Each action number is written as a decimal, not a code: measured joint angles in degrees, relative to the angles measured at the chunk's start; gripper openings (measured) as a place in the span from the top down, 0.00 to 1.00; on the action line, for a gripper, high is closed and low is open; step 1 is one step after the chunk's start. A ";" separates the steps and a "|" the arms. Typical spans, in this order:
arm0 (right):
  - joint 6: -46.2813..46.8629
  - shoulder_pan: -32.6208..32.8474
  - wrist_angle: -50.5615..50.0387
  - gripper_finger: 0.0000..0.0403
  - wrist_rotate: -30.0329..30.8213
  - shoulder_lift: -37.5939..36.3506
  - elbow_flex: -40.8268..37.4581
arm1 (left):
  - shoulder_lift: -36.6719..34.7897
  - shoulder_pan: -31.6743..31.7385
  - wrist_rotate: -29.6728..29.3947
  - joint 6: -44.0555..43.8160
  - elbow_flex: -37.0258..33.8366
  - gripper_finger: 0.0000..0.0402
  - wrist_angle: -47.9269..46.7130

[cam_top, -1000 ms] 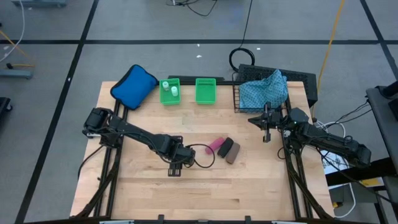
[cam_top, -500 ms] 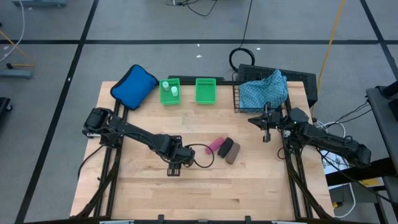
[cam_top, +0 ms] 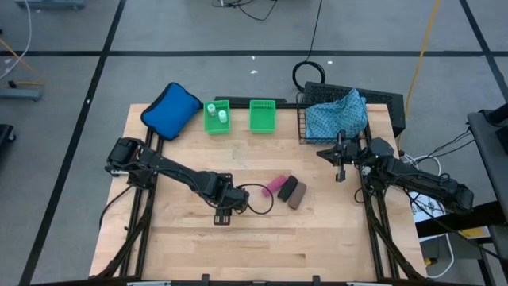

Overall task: Pick & place medical supplies in basket/bin
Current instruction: Put the white pill bottle into the left green bin, then put the brown bandage into the right green bin

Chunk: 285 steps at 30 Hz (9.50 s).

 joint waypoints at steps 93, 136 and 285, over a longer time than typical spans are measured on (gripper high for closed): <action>-0.01 -0.02 0.02 0.99 -0.02 -0.01 0.00 | -16.85 34.99 -6.54 18.24 11.15 0.63 -9.09; 0.01 0.00 0.02 0.99 -0.01 -0.01 -0.02 | -17.71 59.53 5.46 18.03 -6.93 0.63 8.02; 0.00 -0.01 0.02 0.99 -0.02 0.00 -0.01 | -60.85 20.16 14.30 7.84 -43.98 0.48 57.95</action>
